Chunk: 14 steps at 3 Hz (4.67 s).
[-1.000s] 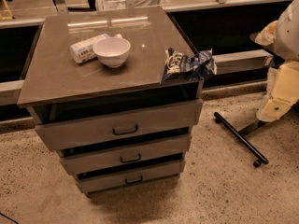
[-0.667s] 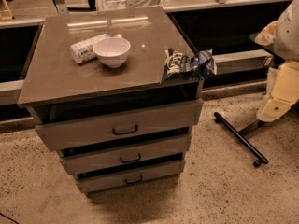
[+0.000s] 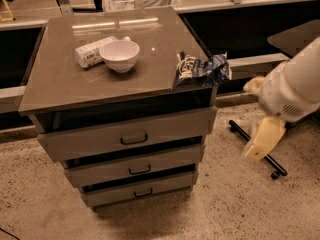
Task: Open top drawer
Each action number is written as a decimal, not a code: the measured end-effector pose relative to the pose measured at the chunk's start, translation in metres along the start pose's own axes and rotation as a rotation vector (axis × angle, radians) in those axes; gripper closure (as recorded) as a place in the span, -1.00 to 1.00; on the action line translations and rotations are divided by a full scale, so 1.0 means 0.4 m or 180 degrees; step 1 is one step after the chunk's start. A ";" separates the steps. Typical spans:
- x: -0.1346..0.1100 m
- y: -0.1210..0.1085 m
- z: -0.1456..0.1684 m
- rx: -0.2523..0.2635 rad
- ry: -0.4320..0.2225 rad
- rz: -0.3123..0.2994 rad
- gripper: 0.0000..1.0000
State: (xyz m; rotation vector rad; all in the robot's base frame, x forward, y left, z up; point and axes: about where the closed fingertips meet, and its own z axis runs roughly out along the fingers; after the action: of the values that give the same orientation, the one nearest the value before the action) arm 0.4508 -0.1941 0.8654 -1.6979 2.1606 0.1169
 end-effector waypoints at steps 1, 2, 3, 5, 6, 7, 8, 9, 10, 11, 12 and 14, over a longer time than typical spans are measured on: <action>0.050 0.027 0.108 -0.0032 -0.0361 0.0042 -1.00; 0.047 0.023 0.104 0.0007 -0.0406 -0.0031 -1.00; 0.047 0.007 0.181 -0.0114 -0.0352 -0.0239 -1.00; -0.063 -0.058 0.495 -0.0526 -0.0350 -0.1640 -1.00; -0.114 -0.102 0.550 -0.0434 -0.0357 -0.1898 -1.00; -0.148 -0.171 0.609 -0.0256 -0.0246 -0.1951 -0.96; -0.140 -0.210 0.657 -0.0216 -0.0121 -0.1850 -0.70; -0.149 -0.213 0.653 -0.0176 -0.0077 -0.1790 -0.46; -0.165 -0.180 0.615 -0.0192 -0.0023 -0.1854 -0.40; -0.142 -0.125 0.599 -0.0402 0.0092 -0.1894 -0.32; -0.084 -0.067 0.596 -0.0729 0.0211 -0.1830 -0.30; -0.091 -0.073 0.583 -0.0729 0.0211 -0.1830 -0.34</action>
Offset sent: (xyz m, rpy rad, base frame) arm -0.0042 -0.0020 -0.0468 0.0996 -0.0077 0.0084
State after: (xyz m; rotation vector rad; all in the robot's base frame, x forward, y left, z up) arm 0.5437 -0.0987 0.6684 -2.4125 1.6637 0.1527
